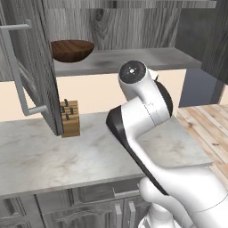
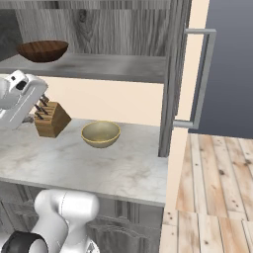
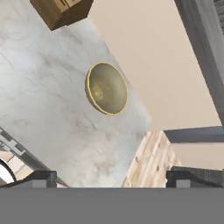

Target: Open the cabinet. Pick the bowls from the counter and place them in the cabinet. Then close the cabinet.

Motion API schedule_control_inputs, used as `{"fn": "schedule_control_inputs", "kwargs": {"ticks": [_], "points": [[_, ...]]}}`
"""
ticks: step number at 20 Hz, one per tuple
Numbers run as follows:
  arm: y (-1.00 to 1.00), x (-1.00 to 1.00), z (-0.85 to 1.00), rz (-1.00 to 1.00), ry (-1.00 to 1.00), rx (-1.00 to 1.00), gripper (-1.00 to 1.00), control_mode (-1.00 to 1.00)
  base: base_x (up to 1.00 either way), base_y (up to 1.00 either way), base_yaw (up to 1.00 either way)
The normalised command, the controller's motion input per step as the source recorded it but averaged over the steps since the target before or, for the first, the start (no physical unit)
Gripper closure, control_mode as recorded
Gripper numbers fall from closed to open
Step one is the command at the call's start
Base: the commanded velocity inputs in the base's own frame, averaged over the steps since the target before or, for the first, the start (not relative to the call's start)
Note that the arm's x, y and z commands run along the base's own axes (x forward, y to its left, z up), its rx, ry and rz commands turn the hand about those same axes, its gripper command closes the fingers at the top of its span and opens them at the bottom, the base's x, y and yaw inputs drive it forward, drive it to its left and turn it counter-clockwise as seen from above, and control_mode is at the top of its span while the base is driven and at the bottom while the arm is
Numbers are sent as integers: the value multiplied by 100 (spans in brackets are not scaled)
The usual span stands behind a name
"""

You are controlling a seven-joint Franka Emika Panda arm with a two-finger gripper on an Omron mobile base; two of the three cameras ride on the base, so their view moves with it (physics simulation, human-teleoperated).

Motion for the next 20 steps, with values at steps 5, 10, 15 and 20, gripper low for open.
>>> {"fn": "schedule_control_inputs", "kwargs": {"ticks": [5, 10, 15, 20], "points": [[-18, 2, -53, -17, -1, 32, -100, -100, 0, 0, 0], [-6, 24, -45, -7, -7, 24, -100, -100, 0, 0, 0], [0, 36, -27, -2, -5, 12, -100, -100, 0, 0, 0], [0, 16, -23, -8, 0, 1, -100, -100, 0, 0, 0]]}}
